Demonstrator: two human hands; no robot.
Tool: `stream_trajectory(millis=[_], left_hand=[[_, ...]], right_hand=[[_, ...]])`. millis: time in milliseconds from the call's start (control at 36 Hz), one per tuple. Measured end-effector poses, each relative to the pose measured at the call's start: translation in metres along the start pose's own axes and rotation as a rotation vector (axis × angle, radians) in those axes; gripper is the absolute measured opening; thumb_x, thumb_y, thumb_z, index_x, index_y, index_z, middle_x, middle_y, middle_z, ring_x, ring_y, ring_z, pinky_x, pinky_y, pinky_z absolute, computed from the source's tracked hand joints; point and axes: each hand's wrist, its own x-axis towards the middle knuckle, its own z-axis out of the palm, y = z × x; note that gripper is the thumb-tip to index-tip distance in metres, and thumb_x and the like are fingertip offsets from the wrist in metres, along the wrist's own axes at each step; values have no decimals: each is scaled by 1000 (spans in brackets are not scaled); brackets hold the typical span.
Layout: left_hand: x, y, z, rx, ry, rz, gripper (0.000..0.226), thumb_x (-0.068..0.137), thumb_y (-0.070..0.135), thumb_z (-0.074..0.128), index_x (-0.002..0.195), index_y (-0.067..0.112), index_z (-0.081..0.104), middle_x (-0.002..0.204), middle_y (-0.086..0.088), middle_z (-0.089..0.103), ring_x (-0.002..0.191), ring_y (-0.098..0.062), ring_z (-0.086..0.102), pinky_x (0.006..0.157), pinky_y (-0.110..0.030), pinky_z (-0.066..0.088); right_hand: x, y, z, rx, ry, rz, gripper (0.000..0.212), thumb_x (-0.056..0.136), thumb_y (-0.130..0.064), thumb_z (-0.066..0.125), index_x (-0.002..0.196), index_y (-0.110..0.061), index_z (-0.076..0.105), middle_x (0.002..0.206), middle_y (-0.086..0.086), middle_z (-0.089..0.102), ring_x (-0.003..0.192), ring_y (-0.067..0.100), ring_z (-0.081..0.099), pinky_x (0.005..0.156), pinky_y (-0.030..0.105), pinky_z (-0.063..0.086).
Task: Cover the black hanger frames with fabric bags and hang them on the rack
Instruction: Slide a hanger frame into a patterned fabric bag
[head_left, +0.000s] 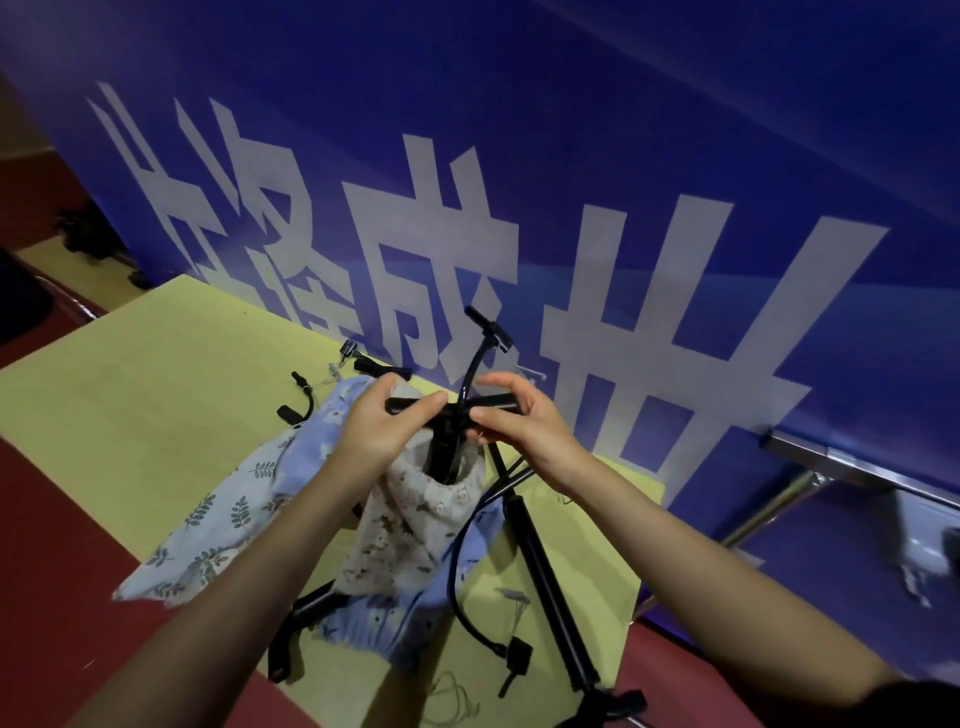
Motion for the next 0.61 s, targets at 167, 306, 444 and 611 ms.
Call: stream_trajectory(millis=[167,306,444,611], left_hand=[[-1,-16,-13,-330,95,-126,64,82,40,74,130,5,51,129,-12,58,111,-21,62,96,-40,50],[-1,-17,-22,-394,93,-79,29,88,25,68,90,-2,57,79,-3,64,81,-22,66,74,-34,50],[-2,-20,-24,-390,89,-100,24,92,19,63,76,3,54,65,9,61,71,-13,62,66,-24,45],[-1,-24,-27,-288,92,-129,12,94,15,60,85,7,57,68,8,63,70,-6,62,57,-13,44]], right_hand=[[5,12,3,-93,11,58,25,87,-19,52,109,-10,56,105,11,67,102,23,65,87,32,47],[4,25,-9,-849,-224,-58,16,95,-17,54,97,-18,69,109,-12,67,106,10,56,94,31,43],[11,32,-13,-1351,-385,-200,40,89,-38,61,129,-31,59,110,-6,49,110,14,41,85,28,35],[15,24,-17,-1223,-425,-177,22,89,-35,68,82,-14,71,98,0,61,101,18,50,85,35,43]])
